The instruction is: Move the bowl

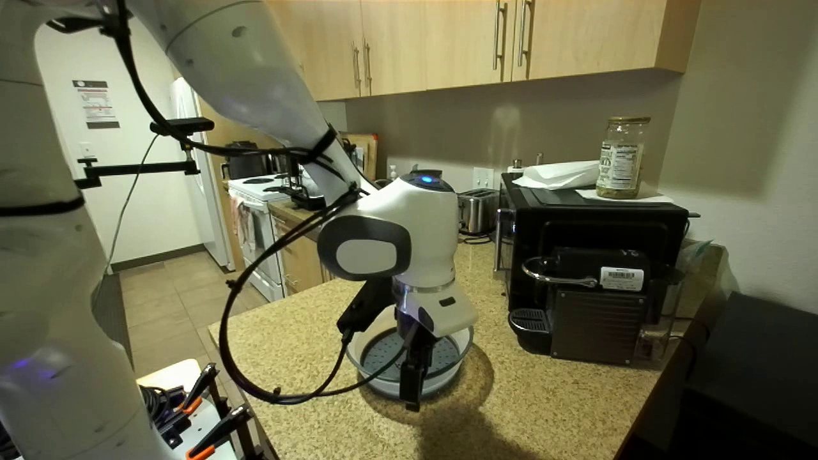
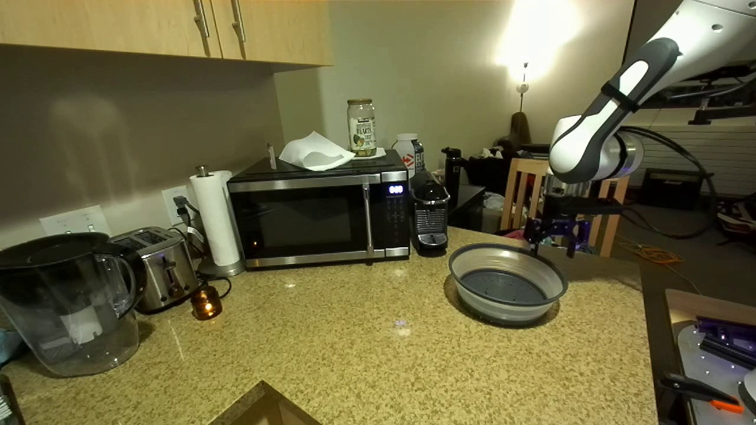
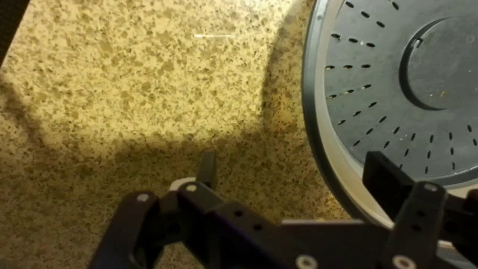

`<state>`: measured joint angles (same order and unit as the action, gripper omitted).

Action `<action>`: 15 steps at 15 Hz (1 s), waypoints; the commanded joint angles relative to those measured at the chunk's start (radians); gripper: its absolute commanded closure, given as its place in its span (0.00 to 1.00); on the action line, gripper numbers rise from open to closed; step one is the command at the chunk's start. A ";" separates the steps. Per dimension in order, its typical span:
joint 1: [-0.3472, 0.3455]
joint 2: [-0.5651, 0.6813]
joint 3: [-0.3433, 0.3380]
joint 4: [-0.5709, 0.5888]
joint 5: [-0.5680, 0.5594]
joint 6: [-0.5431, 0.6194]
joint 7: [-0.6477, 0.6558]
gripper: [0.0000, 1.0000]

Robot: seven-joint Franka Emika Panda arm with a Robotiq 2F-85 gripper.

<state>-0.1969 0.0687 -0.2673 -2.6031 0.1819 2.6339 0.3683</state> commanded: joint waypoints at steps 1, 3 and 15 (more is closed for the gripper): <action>-0.011 -0.081 0.005 -0.010 -0.032 -0.057 -0.022 0.00; -0.013 -0.124 0.010 -0.009 -0.022 -0.084 -0.046 0.00; 0.038 -0.315 0.066 -0.039 0.020 -0.315 -0.271 0.00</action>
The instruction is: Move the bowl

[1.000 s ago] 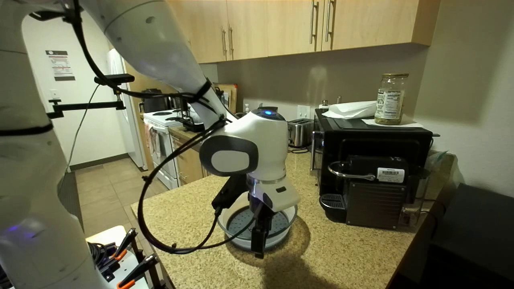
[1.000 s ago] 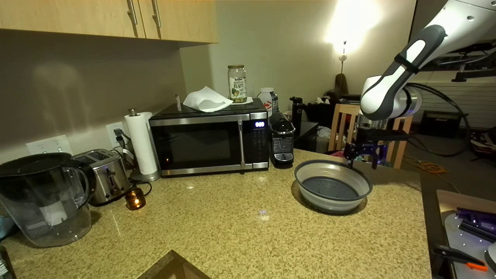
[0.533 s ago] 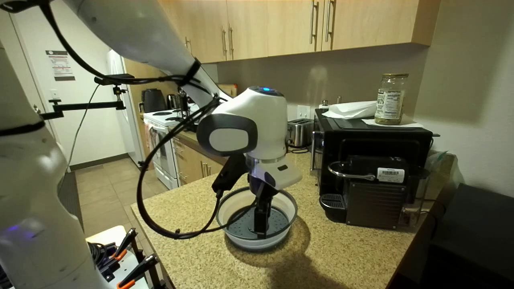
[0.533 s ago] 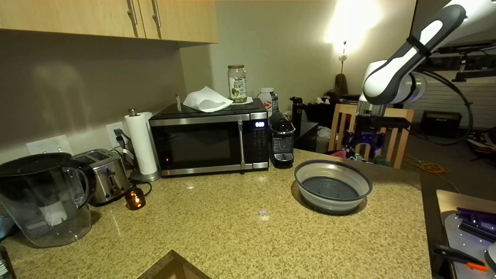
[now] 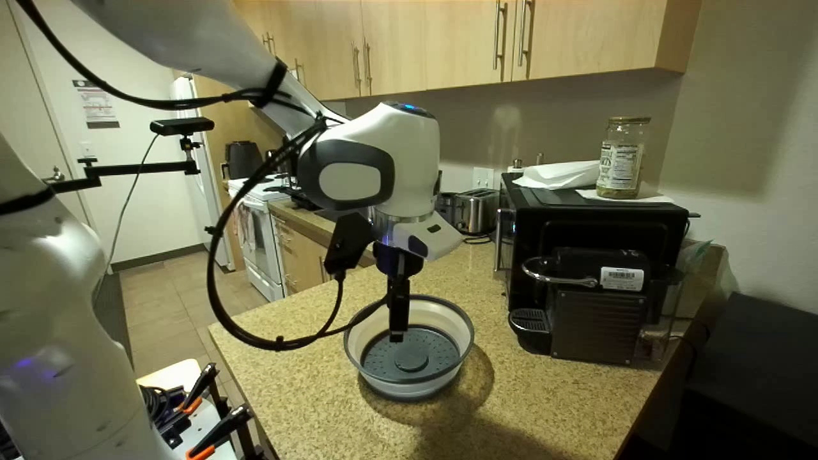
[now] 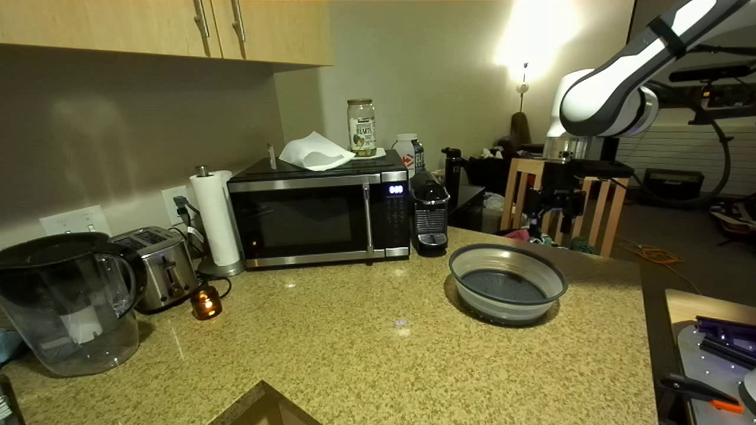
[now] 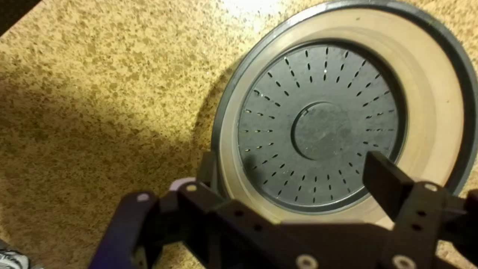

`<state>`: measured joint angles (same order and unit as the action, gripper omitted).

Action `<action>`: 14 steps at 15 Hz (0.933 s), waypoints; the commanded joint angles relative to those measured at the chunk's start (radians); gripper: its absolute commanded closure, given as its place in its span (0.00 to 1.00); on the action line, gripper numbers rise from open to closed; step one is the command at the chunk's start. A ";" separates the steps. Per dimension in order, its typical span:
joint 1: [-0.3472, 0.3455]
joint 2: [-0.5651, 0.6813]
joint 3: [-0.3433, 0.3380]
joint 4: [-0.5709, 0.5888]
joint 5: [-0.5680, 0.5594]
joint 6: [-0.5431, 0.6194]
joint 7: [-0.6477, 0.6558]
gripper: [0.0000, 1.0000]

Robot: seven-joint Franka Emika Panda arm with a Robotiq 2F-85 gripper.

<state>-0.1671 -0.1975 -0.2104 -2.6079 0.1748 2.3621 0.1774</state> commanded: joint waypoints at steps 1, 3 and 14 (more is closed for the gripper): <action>0.013 -0.055 0.010 -0.039 0.029 -0.057 -0.099 0.00; 0.018 -0.068 0.011 -0.051 0.027 -0.081 -0.134 0.00; 0.000 -0.072 -0.002 -0.051 0.005 -0.123 -0.173 0.00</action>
